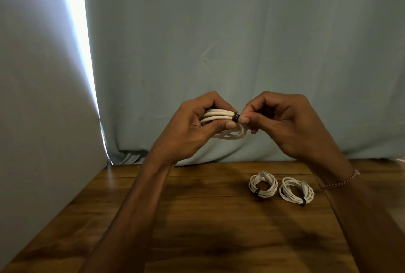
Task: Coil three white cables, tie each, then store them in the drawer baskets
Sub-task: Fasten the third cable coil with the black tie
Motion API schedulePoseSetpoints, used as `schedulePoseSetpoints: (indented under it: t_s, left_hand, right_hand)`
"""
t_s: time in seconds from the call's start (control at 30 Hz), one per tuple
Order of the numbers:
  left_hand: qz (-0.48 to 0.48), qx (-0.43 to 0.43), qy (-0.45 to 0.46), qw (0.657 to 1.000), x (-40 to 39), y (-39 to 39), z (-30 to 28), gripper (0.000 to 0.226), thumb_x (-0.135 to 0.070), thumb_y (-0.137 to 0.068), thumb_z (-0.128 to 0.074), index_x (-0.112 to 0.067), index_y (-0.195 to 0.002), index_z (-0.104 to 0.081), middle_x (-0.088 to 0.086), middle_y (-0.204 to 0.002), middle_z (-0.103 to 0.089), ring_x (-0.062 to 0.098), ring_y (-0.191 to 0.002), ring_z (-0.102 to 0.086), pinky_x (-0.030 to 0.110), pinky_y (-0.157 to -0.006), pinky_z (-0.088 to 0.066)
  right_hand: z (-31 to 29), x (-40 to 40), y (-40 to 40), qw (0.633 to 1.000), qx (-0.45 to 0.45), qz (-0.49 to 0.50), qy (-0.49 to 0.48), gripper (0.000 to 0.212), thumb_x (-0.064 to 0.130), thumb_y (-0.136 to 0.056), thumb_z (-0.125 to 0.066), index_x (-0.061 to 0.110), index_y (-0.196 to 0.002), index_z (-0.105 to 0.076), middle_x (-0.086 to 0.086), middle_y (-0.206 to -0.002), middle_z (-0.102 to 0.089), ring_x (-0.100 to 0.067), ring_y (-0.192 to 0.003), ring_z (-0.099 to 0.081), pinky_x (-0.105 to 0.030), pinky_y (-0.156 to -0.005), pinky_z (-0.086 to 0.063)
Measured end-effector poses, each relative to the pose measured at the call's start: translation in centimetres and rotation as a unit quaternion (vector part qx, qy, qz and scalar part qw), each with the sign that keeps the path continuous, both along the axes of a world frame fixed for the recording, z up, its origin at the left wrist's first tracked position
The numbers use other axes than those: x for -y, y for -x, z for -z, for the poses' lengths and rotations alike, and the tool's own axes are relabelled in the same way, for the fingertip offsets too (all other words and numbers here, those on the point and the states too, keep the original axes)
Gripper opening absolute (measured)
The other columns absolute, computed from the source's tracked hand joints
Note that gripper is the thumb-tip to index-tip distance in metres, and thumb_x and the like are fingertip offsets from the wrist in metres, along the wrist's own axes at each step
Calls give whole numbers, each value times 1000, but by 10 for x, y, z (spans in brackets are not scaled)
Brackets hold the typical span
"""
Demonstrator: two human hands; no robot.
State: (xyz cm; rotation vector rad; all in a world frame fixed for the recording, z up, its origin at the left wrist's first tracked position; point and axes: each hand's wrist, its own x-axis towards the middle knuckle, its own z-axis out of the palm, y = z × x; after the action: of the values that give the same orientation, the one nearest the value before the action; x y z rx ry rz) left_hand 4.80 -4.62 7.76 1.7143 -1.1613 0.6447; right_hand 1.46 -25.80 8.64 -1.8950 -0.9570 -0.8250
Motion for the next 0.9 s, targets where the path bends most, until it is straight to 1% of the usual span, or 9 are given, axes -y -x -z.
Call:
schedulePoseSetpoints:
  t_s: [0.1,0.3,0.43,0.53,0.6,0.67,0.73,0.83,0.9]
  left_hand:
    - [6,0,8,1000,1,1,-1,18,-12,-88,-75,-3,-102,-68,1,-93,-71,16,-85,-70,25,-73,-56]
    - [24,-3,16,1000,2,4,-1,17,-11,-87,-75,-6,-101,-67,-2,-92,-71,12,-84,-69,21,-73,-53]
    - [44,-16,10,999,3,5,-1,17,-8,-86,-75,-9,-100,-67,-6,-93,-71,13,-86,-70,22,-74,-54]
    - [39,-13,5,999,4,3,0,17,-6,-86,-75,-6,-101,-67,-6,-93,-72,12,-86,-70,22,-74,-55]
    - [24,-3,3,1000,4,2,1,17,-6,-87,-75,-4,-101,-67,-5,-93,-72,11,-86,-70,21,-74,-54]
    - [0,12,0,1000,4,2,0,17,-9,-87,-76,-3,-100,-67,-4,-92,-71,9,-84,-69,19,-73,-53]
    - [-17,22,-1,1000,2,2,0,17,-11,-87,-76,-4,-100,-67,-3,-90,-71,10,-83,-69,20,-71,-52]
    - [-27,15,-7,999,0,3,-1,17,-13,-88,-76,-5,-100,-66,1,-90,-71,15,-83,-69,26,-71,-56]
    - [-23,9,-11,1000,0,3,-1,15,-13,-89,-76,-7,-99,-66,1,-90,-71,15,-82,-69,29,-70,-57]
  right_hand:
    - [-2,-1,4,1000,-3,-19,-18,13,21,-83,-73,10,-90,-73,1,-81,-73,-12,-71,-70,-17,-65,-54]
    - [-7,9,7,998,-33,-56,1,12,10,-86,-70,8,-97,-70,-4,-84,-72,-12,-72,-71,-18,-68,-56]
    - [-6,16,3,998,-23,-27,55,10,19,-91,-65,12,-98,-69,2,-90,-70,-15,-80,-68,-24,-68,-57]
    - [-4,18,1,991,23,16,131,14,25,-100,-55,14,-102,-63,7,-94,-63,-19,-85,-63,-30,-68,-56]
    - [-1,16,0,982,76,58,165,15,25,-105,-50,14,-101,-59,6,-93,-60,-17,-82,-59,-29,-67,-50]
    - [1,12,0,976,108,83,168,15,25,-104,-49,14,-99,-58,5,-90,-58,-16,-78,-56,-29,-66,-46]
    - [2,7,-1,975,120,93,161,15,25,-103,-50,15,-98,-58,5,-88,-58,-16,-76,-56,-28,-64,-45]
    - [4,0,-2,977,126,99,141,12,24,-101,-53,15,-96,-60,8,-83,-58,-14,-73,-55,-21,-62,-42]
    - [4,-2,-2,982,114,89,124,12,23,-100,-56,14,-94,-62,11,-81,-60,-14,-74,-58,-17,-61,-42]
